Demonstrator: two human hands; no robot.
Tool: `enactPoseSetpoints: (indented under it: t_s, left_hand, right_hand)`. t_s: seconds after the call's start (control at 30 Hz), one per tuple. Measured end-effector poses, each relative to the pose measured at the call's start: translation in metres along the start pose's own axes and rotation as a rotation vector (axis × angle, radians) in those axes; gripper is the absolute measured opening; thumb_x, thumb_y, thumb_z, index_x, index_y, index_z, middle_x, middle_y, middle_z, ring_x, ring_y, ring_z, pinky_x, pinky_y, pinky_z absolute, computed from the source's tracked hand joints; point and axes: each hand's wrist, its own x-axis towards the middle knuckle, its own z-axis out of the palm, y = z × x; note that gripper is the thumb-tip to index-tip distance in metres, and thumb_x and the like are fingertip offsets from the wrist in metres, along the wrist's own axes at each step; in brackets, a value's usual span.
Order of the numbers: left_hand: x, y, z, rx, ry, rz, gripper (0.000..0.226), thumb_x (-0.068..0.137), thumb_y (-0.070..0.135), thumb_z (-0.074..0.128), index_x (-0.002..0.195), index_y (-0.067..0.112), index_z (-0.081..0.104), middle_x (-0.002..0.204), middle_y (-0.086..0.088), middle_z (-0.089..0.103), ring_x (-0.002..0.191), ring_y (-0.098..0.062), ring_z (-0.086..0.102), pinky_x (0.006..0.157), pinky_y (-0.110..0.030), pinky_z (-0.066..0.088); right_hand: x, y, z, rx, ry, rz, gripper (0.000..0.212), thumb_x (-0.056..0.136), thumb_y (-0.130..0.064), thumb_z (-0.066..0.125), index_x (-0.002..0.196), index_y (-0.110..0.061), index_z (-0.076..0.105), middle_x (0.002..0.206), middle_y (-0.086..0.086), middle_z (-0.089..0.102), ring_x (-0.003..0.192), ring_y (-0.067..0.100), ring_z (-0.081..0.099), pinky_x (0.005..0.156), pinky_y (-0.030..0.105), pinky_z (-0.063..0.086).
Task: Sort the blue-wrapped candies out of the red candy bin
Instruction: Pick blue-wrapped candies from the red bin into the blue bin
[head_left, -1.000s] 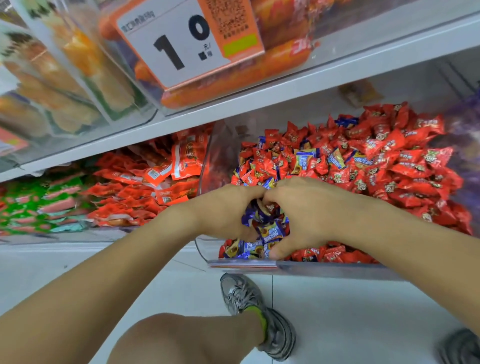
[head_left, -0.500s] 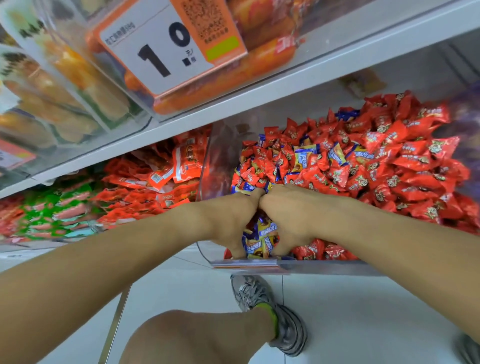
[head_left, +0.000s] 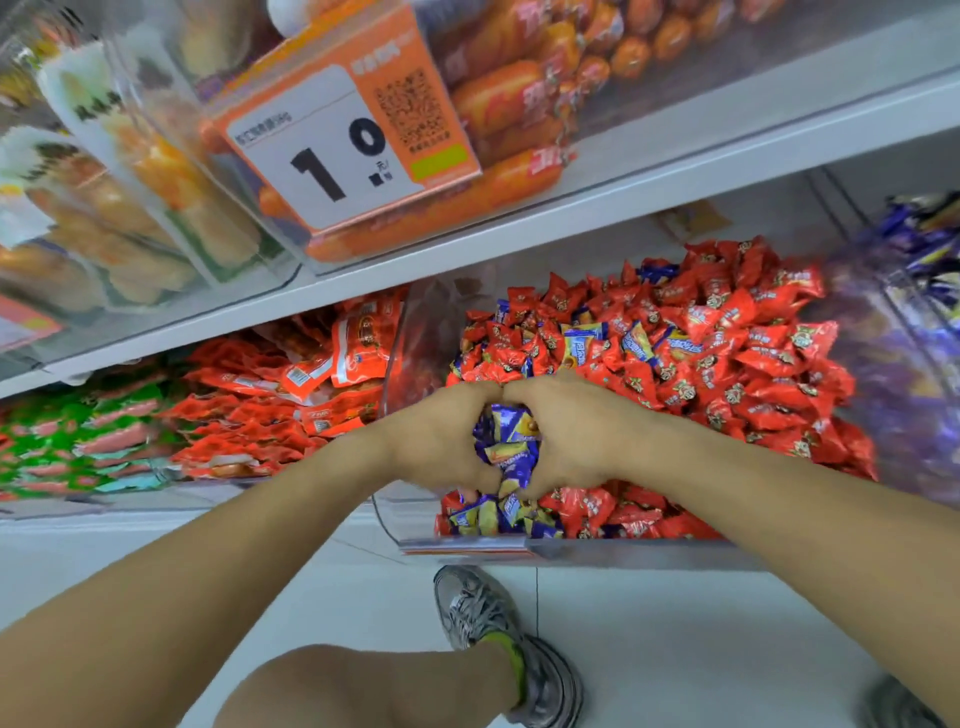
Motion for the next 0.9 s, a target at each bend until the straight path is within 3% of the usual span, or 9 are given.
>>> enactPoseSetpoints:
  t_s: [0.07,0.13,0.23,0.3,0.47,0.63,0.73,0.83,0.9]
  left_hand:
    - [-0.005,0.01,-0.006,-0.157,0.011,0.035,0.042,0.07,0.006,0.082,0.1,0.019,0.055,0.074,0.003,0.069,0.061,-0.007,0.065,0.056,-0.021,0.05]
    - [-0.004,0.023,-0.007,-0.269,0.042,0.091,0.038,0.072,0.004,0.08,0.1,0.015,0.056,0.078,-0.005,0.071,0.064,-0.019,0.069,0.061,-0.038,0.057]
    - [0.005,0.042,-0.01,-0.339,0.179,0.172,0.04,0.071,0.018,0.084,0.101,0.021,0.059,0.087,0.001,0.071,0.075,-0.017,0.069,0.073,-0.044,0.057]
    - [0.012,0.05,-0.009,-0.414,0.224,0.209,0.049,0.068,0.027,0.086,0.109,0.026,0.06,0.095,0.006,0.071,0.084,-0.013,0.069,0.08,-0.042,0.056]
    - [0.013,0.054,0.006,-0.39,0.197,0.187,0.087,0.063,0.049,0.087,0.139,0.038,0.044,0.135,0.017,0.051,0.124,-0.002,0.048,0.104,-0.029,0.044]
    - [0.003,0.041,0.009,-0.436,0.167,0.19,0.065,0.077,0.042,0.08,0.134,0.044,0.048,0.145,0.016,0.045,0.135,-0.005,0.042,0.106,-0.037,0.045]
    - [0.0,0.04,0.008,-0.467,0.178,0.205,0.055,0.087,0.026,0.072,0.136,0.039,0.049,0.137,0.012,0.05,0.109,0.001,0.062,0.091,-0.023,0.051]
    - [-0.001,0.04,0.006,-0.413,0.17,0.207,0.052,0.095,0.017,0.062,0.14,0.037,0.045,0.138,0.013,0.047,0.093,0.028,0.052,0.07,0.001,0.039]
    - [-0.005,0.037,0.004,-0.417,0.15,0.195,0.053,0.099,0.013,0.054,0.144,0.037,0.04,0.149,0.009,0.041,0.1,0.026,0.041,0.062,0.002,0.038]
  right_hand:
    - [-0.006,0.003,-0.018,-0.019,0.009,0.018,0.062,0.055,-0.038,0.094,0.105,-0.024,0.06,0.075,-0.003,0.063,0.076,0.018,0.06,0.07,0.035,0.054]
    - [-0.015,0.007,-0.042,-0.066,0.021,0.053,0.054,0.051,-0.042,0.094,0.089,-0.025,0.06,0.073,-0.005,0.062,0.075,0.018,0.059,0.066,0.032,0.051]
    - [-0.033,0.019,-0.077,-0.072,0.052,0.129,0.053,0.047,-0.05,0.094,0.075,-0.036,0.051,0.065,-0.01,0.058,0.062,0.015,0.058,0.054,0.026,0.04]
    - [-0.049,0.028,-0.092,-0.029,0.082,0.176,0.053,0.048,-0.056,0.091,0.083,-0.038,0.056,0.066,-0.011,0.062,0.063,0.014,0.064,0.053,0.021,0.043]
    - [-0.065,0.035,-0.093,-0.249,0.229,0.14,0.07,0.057,-0.064,0.082,0.118,-0.035,0.064,0.109,-0.013,0.067,0.101,0.008,0.059,0.088,0.025,0.044]
    - [-0.071,0.038,-0.091,-0.29,0.347,0.112,0.047,0.071,-0.052,0.079,0.112,-0.03,0.07,0.11,-0.009,0.071,0.107,0.014,0.062,0.091,0.027,0.044]
    - [-0.074,0.042,-0.088,-0.317,0.394,0.109,0.029,0.086,-0.048,0.064,0.107,-0.029,0.07,0.102,-0.01,0.072,0.094,0.014,0.064,0.082,0.032,0.047]
    - [-0.074,0.039,-0.08,-0.238,0.421,0.058,0.021,0.093,-0.044,0.056,0.107,-0.031,0.066,0.1,-0.014,0.071,0.079,0.003,0.059,0.08,0.032,0.046]
    - [-0.073,0.039,-0.072,-0.241,0.414,0.038,0.022,0.095,-0.048,0.047,0.107,-0.035,0.06,0.113,-0.013,0.069,0.098,0.005,0.061,0.094,0.04,0.044]
